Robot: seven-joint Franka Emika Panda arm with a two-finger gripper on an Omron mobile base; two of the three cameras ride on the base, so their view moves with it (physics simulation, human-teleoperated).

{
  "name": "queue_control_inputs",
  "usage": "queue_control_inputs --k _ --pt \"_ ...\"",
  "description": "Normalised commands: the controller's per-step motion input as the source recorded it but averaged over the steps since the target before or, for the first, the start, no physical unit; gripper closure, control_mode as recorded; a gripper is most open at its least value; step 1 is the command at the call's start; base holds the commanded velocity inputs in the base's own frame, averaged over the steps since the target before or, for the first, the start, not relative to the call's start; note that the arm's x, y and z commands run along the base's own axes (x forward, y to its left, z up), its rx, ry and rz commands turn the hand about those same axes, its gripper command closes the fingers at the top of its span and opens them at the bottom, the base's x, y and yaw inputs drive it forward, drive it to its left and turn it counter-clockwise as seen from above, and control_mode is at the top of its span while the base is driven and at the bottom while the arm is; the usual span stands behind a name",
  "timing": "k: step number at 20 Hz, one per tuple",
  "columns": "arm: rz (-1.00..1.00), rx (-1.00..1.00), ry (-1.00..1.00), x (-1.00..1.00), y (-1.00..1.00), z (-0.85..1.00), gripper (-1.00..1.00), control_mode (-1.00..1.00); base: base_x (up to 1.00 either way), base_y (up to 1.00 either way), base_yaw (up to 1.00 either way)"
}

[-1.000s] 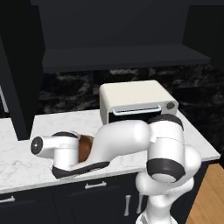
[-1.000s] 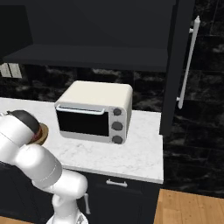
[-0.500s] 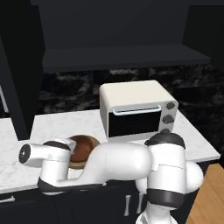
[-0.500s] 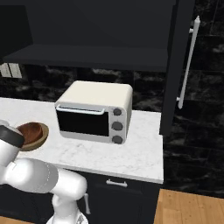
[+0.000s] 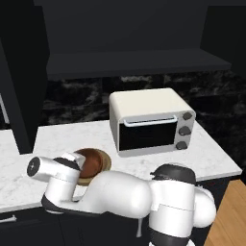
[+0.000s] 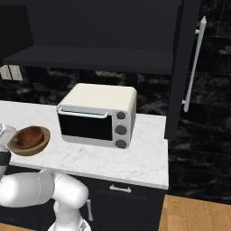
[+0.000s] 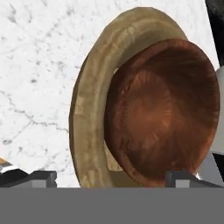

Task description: Pick up the bowls on the counter and stack them on top of one another in the open cabinet. Place the smaller bowl on top of the larger bowl.

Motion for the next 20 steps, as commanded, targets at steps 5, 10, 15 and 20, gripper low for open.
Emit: queue_control_inputs --k 5,10,15,20 --pt "0.00 0.00 0.13 0.23 0.00 -0.36 -1.00 -1.00 0.00 0.00 0.00" --pt "0.00 0.00 0.06 0.13 0.00 -0.21 1.00 -1.00 0.00 0.00 0.00" --pt "0.00 0.00 0.00 0.00 0.00 0.00 1.00 -1.00 0.00 0.00 0.00" --pt "0.00 0.00 0.00 -0.04 -0.01 0.04 1.00 -1.00 0.00 0.00 0.00"
